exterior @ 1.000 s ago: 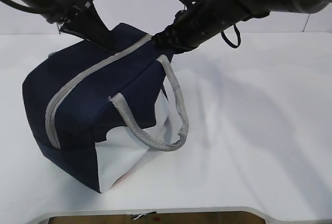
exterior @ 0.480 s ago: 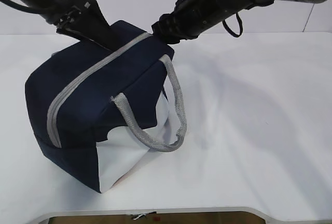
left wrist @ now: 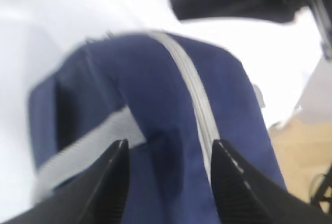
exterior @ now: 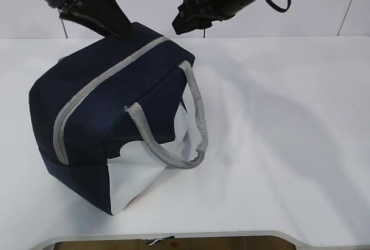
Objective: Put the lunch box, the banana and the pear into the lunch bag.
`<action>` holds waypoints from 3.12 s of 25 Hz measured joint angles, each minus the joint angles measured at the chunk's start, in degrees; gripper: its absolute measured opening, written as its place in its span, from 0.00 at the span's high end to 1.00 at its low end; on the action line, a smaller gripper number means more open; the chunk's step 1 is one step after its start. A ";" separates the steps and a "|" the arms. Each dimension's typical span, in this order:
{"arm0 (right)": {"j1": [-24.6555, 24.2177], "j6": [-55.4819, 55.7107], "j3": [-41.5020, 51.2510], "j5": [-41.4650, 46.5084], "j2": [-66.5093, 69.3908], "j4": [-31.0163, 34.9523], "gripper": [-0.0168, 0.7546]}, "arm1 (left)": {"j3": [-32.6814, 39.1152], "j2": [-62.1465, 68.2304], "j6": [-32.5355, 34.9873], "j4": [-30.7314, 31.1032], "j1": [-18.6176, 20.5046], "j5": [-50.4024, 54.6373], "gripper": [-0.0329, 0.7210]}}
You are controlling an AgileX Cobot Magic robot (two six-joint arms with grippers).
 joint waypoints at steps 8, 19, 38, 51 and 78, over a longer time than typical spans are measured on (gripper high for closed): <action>0.00 3.97 -0.12 3.90 -5.26 -7.82 0.51 | -5.29 0.00 -13.32 9.95 0.00 0.83 0.44; 0.00 16.38 -0.43 22.82 -11.58 -24.99 0.51 | -5.29 -7.49 -23.20 26.70 0.00 1.31 0.44; 0.00 29.34 5.25 27.27 -29.66 -31.60 0.51 | 8.22 -34.52 -24.99 32.03 -0.91 2.43 0.50; 0.00 32.22 22.36 27.76 -53.84 -34.55 0.51 | 24.35 -59.95 -24.99 34.53 -0.91 2.65 0.61; 0.00 35.20 57.64 27.69 -108.18 -32.13 0.51 | 60.34 -103.26 -25.03 35.50 -0.91 1.86 0.63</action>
